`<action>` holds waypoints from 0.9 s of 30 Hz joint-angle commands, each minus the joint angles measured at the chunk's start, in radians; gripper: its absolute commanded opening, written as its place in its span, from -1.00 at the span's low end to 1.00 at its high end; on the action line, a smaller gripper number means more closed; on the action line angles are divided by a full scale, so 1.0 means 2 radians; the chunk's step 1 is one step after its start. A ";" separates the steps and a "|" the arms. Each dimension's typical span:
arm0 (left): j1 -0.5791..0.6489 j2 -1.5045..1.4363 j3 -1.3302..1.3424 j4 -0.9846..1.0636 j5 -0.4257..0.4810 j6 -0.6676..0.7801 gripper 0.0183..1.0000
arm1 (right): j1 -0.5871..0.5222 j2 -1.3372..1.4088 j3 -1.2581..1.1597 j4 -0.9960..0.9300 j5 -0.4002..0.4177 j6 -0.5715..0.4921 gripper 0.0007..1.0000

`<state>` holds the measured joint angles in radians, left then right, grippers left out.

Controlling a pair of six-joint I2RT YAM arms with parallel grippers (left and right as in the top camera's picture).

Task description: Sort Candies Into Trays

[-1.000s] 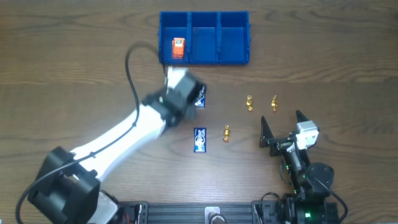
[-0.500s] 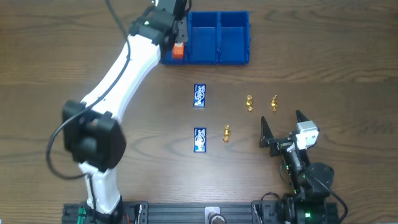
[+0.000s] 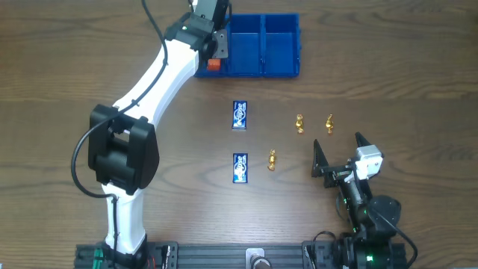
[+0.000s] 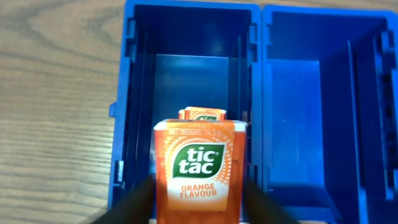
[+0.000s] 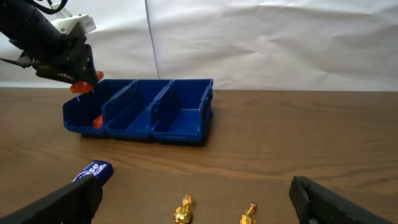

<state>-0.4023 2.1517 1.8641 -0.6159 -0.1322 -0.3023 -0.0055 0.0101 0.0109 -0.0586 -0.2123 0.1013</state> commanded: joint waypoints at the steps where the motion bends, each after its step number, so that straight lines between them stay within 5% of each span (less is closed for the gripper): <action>1: 0.015 -0.005 0.012 0.011 0.002 0.001 0.66 | -0.008 -0.004 -0.002 -0.001 0.001 -0.005 1.00; 6: 0.016 -0.099 -0.035 0.035 -0.025 0.002 0.84 | -0.008 -0.004 -0.002 -0.001 0.001 -0.005 1.00; 17: 0.024 -0.584 -0.432 0.274 -0.021 0.069 1.00 | -0.008 -0.004 -0.002 -0.001 0.001 -0.005 1.00; 27: 0.141 -0.966 -0.752 0.363 0.112 0.152 1.00 | -0.008 -0.004 -0.002 -0.001 0.001 -0.005 1.00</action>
<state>-0.1810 0.3962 0.5106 0.1001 -0.0380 -0.0692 -0.0055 0.0101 0.0109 -0.0589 -0.2119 0.1013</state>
